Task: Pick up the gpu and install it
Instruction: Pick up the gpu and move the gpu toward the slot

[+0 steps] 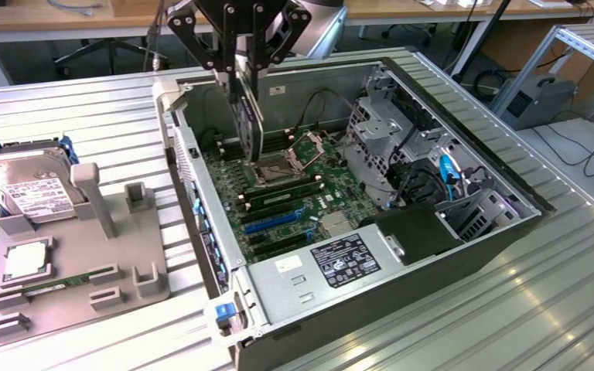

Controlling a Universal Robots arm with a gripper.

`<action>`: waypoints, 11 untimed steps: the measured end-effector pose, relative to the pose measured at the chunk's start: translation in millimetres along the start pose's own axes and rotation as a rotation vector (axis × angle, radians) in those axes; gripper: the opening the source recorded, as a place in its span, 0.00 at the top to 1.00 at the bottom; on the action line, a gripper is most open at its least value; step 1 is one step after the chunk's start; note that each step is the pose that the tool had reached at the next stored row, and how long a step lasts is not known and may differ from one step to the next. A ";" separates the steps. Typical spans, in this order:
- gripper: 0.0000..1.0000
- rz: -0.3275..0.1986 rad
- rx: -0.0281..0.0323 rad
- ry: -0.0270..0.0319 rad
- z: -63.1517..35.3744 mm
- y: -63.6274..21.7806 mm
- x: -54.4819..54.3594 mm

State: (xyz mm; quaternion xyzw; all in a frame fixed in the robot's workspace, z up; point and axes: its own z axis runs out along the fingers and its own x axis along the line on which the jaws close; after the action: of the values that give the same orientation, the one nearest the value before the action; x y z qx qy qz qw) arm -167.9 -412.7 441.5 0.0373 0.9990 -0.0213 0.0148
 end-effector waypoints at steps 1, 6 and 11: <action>0.73 0.000 0.0001 0.0000 0.0 0.0 -0.7; 0.73 0.000 0.0007 -0.0001 0.2 0.4 -5.4; 0.73 0.000 0.0014 -0.0001 0.3 0.7 -9.8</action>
State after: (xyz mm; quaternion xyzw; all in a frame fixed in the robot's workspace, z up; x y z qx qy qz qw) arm -158.1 -412.7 441.5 0.0373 0.9990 -0.0220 0.0148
